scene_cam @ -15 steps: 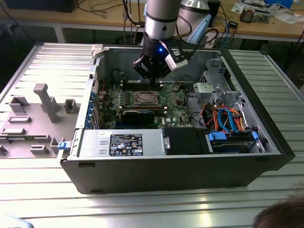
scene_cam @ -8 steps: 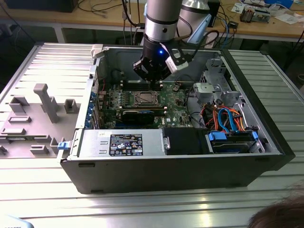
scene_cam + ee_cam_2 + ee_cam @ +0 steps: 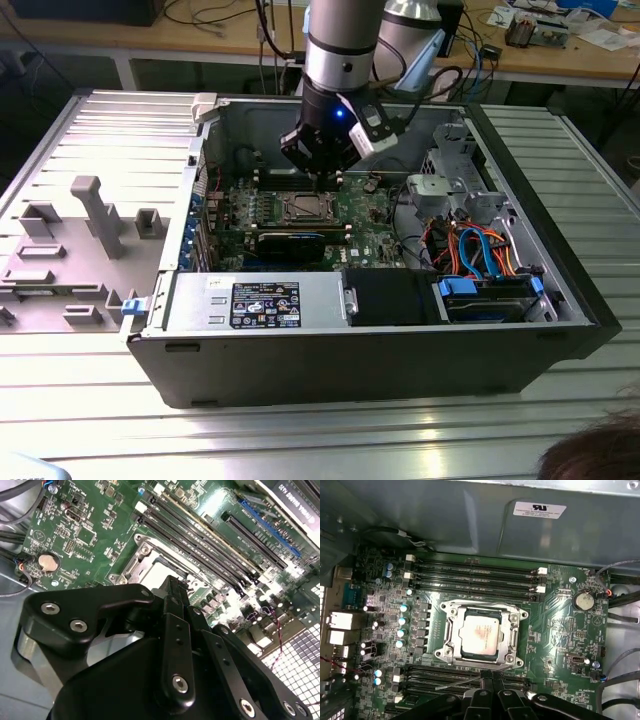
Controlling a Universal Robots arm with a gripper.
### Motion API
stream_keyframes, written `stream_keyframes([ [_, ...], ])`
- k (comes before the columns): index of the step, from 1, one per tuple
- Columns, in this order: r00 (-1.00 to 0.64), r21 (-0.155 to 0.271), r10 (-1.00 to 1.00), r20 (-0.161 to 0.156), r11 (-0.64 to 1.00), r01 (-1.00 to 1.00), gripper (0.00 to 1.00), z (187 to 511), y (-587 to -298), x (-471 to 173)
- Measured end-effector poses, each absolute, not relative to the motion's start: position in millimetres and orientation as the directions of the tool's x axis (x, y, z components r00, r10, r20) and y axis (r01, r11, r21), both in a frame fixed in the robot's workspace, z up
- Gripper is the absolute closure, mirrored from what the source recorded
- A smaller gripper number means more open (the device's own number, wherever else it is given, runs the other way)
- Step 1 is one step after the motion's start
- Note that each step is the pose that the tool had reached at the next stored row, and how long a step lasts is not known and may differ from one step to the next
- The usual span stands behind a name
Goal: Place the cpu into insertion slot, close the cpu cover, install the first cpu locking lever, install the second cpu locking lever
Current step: 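Install the second cpu locking lever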
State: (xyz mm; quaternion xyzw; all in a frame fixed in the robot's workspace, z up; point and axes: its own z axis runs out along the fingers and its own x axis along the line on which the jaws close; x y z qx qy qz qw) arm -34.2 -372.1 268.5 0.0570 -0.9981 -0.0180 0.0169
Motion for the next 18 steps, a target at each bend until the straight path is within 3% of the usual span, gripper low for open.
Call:
stream_keyframes([
  [18, -0.993, 0.041, -0.114, 0.031, 0.993, -0.113, 0.89, 267.9, -379.3, -34.2],
])
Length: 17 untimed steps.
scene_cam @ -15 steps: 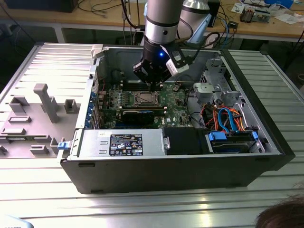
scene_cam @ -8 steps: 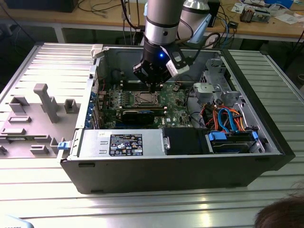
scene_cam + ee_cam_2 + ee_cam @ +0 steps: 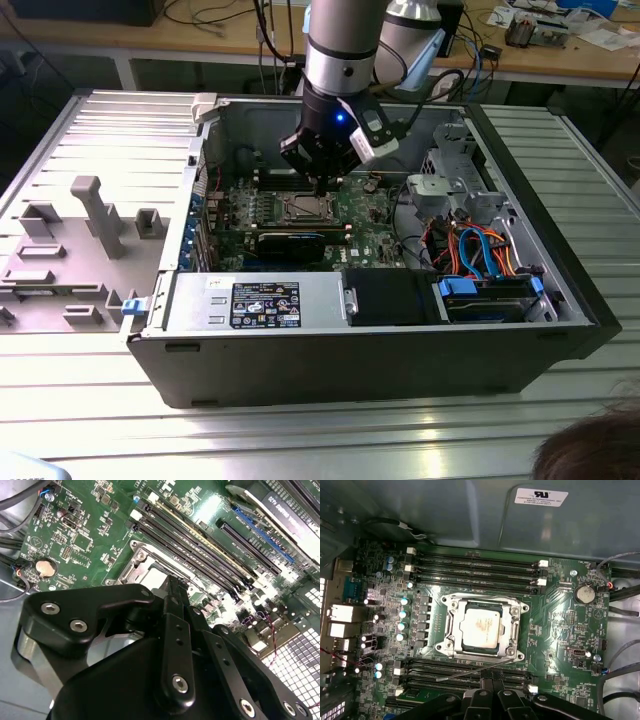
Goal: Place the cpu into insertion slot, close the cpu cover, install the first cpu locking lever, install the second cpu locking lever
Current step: 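Install the second cpu locking lever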
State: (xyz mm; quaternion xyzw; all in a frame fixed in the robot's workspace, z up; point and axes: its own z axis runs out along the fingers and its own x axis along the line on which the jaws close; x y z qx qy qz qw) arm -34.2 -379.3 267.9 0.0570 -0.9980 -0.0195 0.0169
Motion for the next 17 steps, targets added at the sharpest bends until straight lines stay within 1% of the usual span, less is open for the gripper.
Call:
stream_keyframes([
  [17, -0.993, 0.050, -0.115, 0.030, 0.992, -0.113, 0.89, 267.9, -379.4, -34.2],
])
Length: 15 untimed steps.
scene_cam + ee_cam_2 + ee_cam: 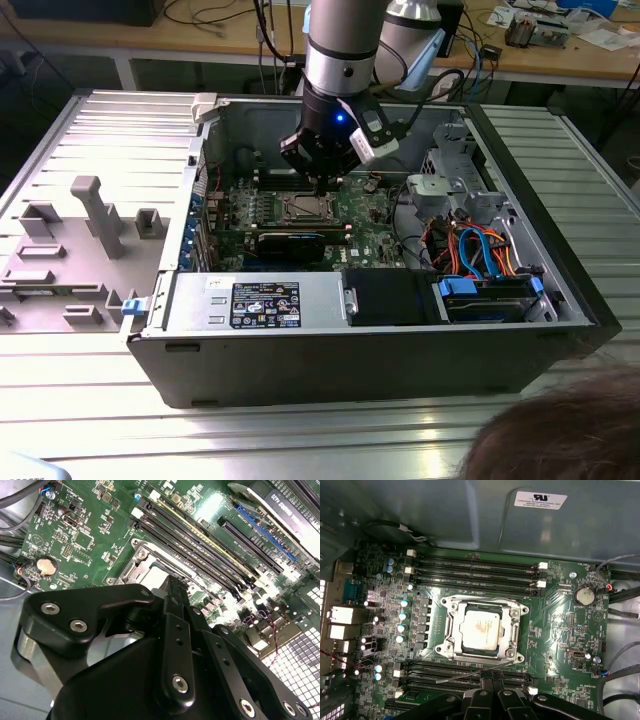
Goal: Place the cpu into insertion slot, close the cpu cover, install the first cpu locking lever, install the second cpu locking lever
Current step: 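Install the second cpu locking lever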
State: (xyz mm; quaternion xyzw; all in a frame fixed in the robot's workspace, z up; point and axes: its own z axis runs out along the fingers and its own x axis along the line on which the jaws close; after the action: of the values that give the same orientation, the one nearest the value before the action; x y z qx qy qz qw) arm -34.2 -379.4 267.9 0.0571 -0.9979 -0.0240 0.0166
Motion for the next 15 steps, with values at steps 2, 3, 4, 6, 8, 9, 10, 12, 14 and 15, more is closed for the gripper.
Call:
stream_keyframes([
  [2, -0.993, 0.055, -0.115, 0.030, 0.992, -0.113, 0.89, 267.8, -379.5, -34.3],
  [3, -0.993, 0.057, -0.115, 0.030, 0.992, -0.113, 0.89, 267.8, -379.5, -34.3],
  [4, -0.993, 0.060, -0.115, 0.029, 0.992, -0.113, 0.89, 267.8, -379.6, -34.3],
  [6, -0.993, 0.063, -0.115, 0.029, 0.992, -0.113, 0.89, 267.8, -379.7, -34.3],
  [8, -0.993, 0.069, -0.115, 0.028, 0.991, -0.113, 0.89, 267.8, -379.8, -34.4],
  [9, -0.993, 0.072, -0.115, 0.028, 0.991, -0.113, 0.89, 267.8, -379.8, -34.4],
  [10, -0.993, 0.077, -0.116, 0.027, 0.991, -0.113, 0.89, 267.8, -379.9, -34.4],
  [12, -0.993, 0.087, -0.116, 0.026, 0.990, -0.113, 0.89, 267.8, -380.1, -34.5],
  [14, -0.993, 0.095, -0.116, 0.025, 0.989, -0.113, 0.89, 267.8, -380.5, -34.6],
  [15, -0.993, 0.100, -0.116, 0.024, 0.988, -0.113, 0.89, 267.7, -381.1, -34.7],
])
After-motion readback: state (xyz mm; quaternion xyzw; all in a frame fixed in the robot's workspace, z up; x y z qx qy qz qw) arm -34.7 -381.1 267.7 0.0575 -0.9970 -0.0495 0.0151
